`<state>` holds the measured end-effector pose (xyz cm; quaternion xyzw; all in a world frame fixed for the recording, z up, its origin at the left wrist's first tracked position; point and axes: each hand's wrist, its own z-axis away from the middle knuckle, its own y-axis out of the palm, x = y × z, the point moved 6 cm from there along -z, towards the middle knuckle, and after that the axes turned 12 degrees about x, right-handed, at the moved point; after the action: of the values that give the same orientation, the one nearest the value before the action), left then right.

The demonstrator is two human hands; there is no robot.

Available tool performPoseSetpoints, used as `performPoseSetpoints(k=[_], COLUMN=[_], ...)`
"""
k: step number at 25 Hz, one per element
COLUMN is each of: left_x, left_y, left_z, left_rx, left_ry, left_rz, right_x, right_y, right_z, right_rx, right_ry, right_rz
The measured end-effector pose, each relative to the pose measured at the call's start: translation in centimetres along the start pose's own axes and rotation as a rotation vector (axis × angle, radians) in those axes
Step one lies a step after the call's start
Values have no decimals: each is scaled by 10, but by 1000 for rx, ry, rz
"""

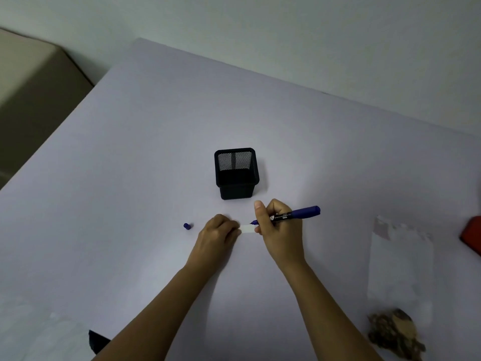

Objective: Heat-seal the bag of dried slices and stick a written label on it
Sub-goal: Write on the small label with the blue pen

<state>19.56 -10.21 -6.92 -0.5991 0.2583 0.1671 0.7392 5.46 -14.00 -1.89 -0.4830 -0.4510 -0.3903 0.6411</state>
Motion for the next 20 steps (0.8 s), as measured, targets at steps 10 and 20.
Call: performPoseSetpoints(k=[10, 20], left_x=[4, 1], left_y=[-10, -3], left_z=[-5, -7], left_rx=[83, 153], left_ry=[-206, -207], left_rz=[134, 98], right_x=[2, 6], right_y=[5, 9], right_z=[1, -1], right_rx=[0, 10], right_ry=[0, 0], right_rz=[-8, -15])
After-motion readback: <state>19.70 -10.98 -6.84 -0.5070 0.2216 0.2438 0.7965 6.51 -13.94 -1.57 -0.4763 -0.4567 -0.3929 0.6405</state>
